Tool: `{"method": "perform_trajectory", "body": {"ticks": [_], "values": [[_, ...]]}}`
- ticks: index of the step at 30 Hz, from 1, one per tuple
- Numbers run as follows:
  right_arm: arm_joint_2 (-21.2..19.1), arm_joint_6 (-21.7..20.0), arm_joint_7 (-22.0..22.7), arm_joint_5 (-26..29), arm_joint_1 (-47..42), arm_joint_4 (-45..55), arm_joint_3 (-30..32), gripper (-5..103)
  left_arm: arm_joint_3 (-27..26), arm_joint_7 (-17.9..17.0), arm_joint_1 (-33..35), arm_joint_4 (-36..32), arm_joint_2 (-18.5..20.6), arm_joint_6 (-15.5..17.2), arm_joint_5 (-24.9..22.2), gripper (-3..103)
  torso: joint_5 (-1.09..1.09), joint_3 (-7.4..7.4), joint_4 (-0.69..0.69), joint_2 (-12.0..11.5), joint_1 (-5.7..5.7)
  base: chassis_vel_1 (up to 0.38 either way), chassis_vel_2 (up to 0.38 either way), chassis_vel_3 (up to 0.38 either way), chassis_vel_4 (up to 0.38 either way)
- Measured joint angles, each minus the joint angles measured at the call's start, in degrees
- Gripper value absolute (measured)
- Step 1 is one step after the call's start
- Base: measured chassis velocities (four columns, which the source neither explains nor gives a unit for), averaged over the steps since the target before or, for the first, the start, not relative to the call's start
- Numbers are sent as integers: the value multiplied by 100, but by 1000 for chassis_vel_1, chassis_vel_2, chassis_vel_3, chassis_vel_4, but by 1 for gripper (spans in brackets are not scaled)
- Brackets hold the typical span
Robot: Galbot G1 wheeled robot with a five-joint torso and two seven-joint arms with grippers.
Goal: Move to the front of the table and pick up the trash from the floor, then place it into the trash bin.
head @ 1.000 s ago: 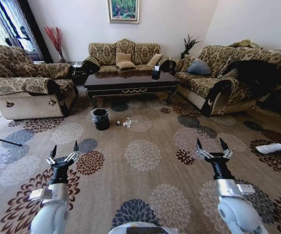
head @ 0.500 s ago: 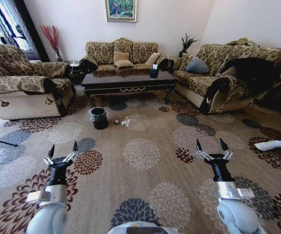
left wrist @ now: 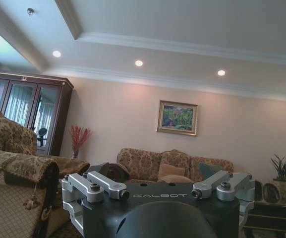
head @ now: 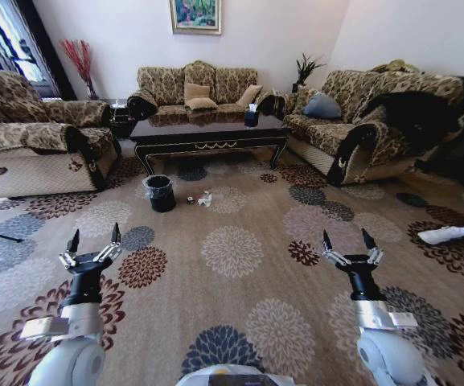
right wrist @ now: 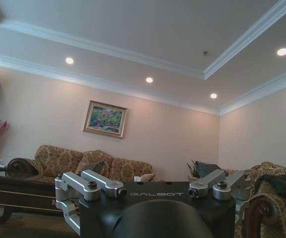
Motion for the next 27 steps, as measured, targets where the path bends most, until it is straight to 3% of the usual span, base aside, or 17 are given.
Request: {"method": "perform_trajectory", "body": {"ticks": [9, 16, 22, 27], "values": [[-5, -19, 8, -297, -8, -36, 42, 100, 25, 33, 25, 67, -39, -53, 211, 100, 0, -147, 0, -200, -51, 0, 0, 0, 0], [-37, -461, 100, -331, -81, 54, 12, 100, 40, 49, 9, 128, -51, -61, 255, 100, 0, -272, -1, -362, -90, 0, 0, 0, 0], [-63, -831, 470, -157, -143, 177, -178, 100, 48, 52, -19, 150, -54, -63, 259, 100, 0, -351, 0, -491, -140, 0, 0, 0, 0], [-43, -663, 374, -148, -130, 126, -210, 100, 56, 53, -37, 189, -50, -66, 258, 100, 0, -430, 0, -601, -169, 0, 0, 0, 0]]}}
